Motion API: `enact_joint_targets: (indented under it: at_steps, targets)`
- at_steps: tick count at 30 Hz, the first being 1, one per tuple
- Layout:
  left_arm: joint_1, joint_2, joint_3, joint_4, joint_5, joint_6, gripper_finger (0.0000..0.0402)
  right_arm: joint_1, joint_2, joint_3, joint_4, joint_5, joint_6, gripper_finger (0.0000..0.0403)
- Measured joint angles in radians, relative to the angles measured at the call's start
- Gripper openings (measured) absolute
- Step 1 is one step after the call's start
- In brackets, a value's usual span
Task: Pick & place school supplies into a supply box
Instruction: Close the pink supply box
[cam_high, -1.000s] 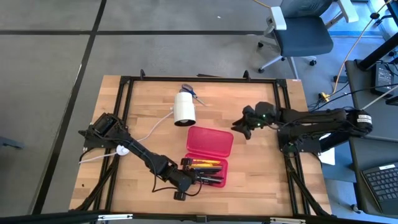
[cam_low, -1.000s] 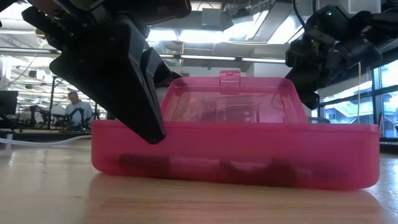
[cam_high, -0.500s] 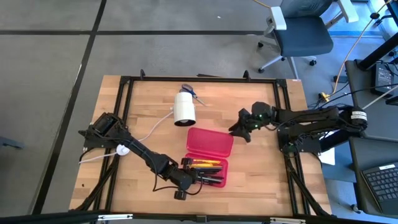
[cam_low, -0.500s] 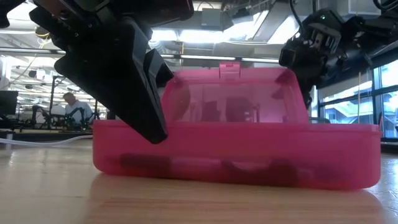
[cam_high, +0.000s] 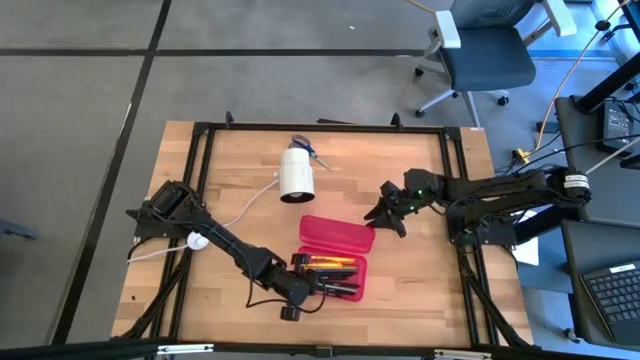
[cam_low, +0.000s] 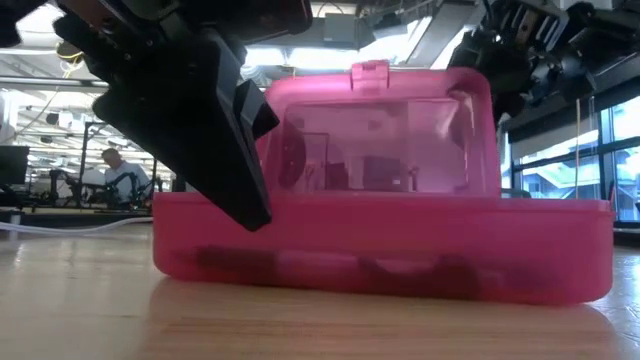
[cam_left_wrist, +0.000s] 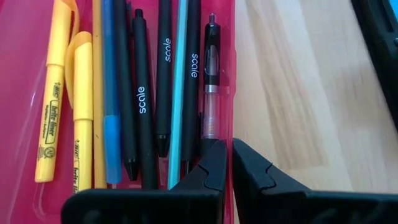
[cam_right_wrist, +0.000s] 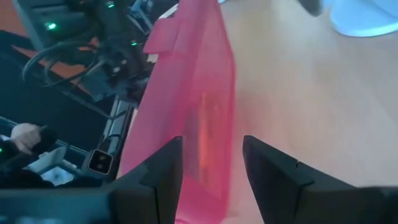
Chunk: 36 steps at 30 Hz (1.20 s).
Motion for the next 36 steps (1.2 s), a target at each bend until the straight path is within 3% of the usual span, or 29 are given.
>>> enact_joint_targets:
  at_steps: [21,36]
  targets:
    - [0.010,0.001,0.000,-0.003,-0.084,-0.027,0.0004,0.317,0.000,0.004,0.026,0.312,0.076,0.0172]
    - [0.010,0.001,0.006,0.003,-0.113,0.024,0.0065,0.337,0.000,0.004,0.029,0.347,0.076,0.0172]
